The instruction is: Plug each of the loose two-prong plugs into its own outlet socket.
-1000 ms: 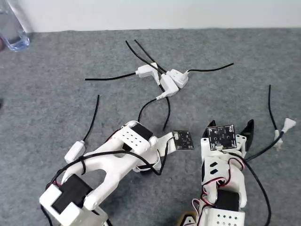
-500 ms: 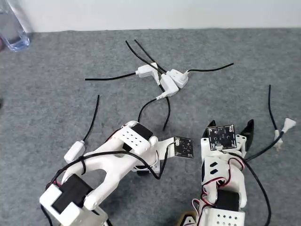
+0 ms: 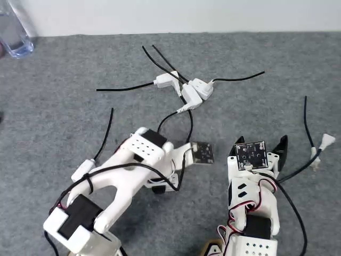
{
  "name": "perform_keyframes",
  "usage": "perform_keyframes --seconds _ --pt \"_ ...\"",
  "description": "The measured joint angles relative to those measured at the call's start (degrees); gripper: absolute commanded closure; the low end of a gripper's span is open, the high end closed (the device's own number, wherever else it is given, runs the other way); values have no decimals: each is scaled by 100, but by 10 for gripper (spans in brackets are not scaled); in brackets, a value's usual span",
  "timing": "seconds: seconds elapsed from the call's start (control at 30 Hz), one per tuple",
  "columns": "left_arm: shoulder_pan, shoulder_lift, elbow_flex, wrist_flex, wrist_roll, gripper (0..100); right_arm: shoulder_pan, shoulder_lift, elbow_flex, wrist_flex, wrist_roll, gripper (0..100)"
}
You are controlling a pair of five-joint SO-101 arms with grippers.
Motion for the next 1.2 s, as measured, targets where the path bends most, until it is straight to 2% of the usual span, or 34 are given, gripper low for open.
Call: perform_keyframes --seconds 0.33,0.47,0.63,0.77,0.9,1.1,1.2 --pt "97 0 -352 273 0 814 0 0 0 0 0 630" --pt "273 -114 -765 703 53 814 0 0 0 0 0 630" --pt "299 -809 -1820 1521 642 815 26 0 0 0 114 632" --pt "299 -1380 -2347 1881 1354 815 325 0 0 0 220 693" --pt "44 -2040 -2462 1969 1987 815 738 0 -18 44 237 772" --pt "-466 -3288 -2602 2048 2180 814 1152 0 -1064 1196 237 700" --pt "-958 -3815 -2338 2207 2198 814 1310 0 -1749 1820 237 701"
